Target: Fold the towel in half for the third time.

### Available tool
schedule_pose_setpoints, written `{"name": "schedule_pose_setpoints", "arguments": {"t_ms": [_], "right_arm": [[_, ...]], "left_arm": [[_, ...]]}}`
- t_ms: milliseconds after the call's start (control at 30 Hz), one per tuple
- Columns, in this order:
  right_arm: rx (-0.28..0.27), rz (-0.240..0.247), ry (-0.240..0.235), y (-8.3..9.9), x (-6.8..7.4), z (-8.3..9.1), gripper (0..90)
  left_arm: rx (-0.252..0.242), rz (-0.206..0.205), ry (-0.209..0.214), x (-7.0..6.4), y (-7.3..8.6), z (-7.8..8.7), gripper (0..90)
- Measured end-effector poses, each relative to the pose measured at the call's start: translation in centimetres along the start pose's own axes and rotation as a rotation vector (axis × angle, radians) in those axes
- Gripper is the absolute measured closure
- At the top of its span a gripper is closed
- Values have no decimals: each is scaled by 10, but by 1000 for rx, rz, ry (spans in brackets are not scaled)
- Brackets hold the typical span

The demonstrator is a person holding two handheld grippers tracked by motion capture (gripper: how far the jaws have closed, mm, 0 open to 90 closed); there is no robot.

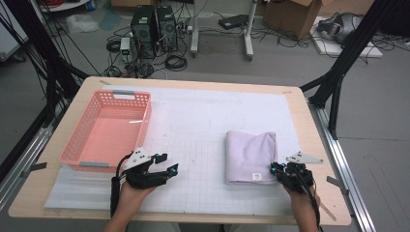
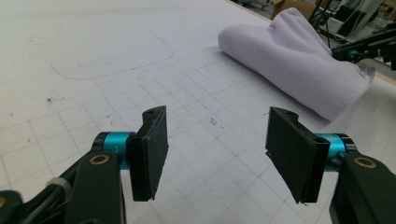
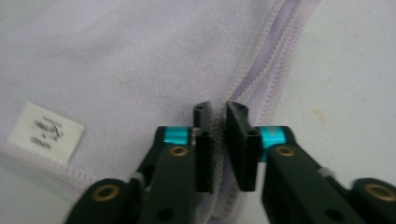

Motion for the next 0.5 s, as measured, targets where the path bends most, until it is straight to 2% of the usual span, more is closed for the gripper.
{"name": "schedule_pose_setpoints", "arguments": {"t_ms": [100, 133, 167, 200, 233, 333, 433, 500], "right_arm": [[50, -7, 62, 3, -8, 7, 844], [60, -19, 64, 4, -9, 10, 843], [56, -46, 46, 3, -9, 11, 834], [46, -59, 32, 1, -9, 14, 794], [27, -55, 37, -2, -10, 16, 732], [-32, -50, 38, -17, -9, 20, 626], [-78, -13, 10, -37, -1, 14, 565], [-87, 20, -11, -51, 6, 4, 563]], "left_arm": [[2, 1, -3, 1, 0, 0, 392], [3, 2, 0, 1, 0, 0, 392], [3, 2, 0, 1, 0, 0, 392], [4, 2, 3, 0, 1, -1, 392], [4, 2, 4, 0, 1, -1, 392], [6, 0, 8, -1, 1, -2, 392], [8, -1, 8, -1, 1, -2, 392], [7, 0, 9, -1, 1, -1, 392]]}}
Point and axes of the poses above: each handheld gripper's, and its own axes: z roughly backward along the jaws, y roughly out of its underside, x roughly to its left, the point moved 8 cm from there along -z, roughly forward along the jaws, and after that the axes turned 7 degrees about -x, right-handed, at the moved point
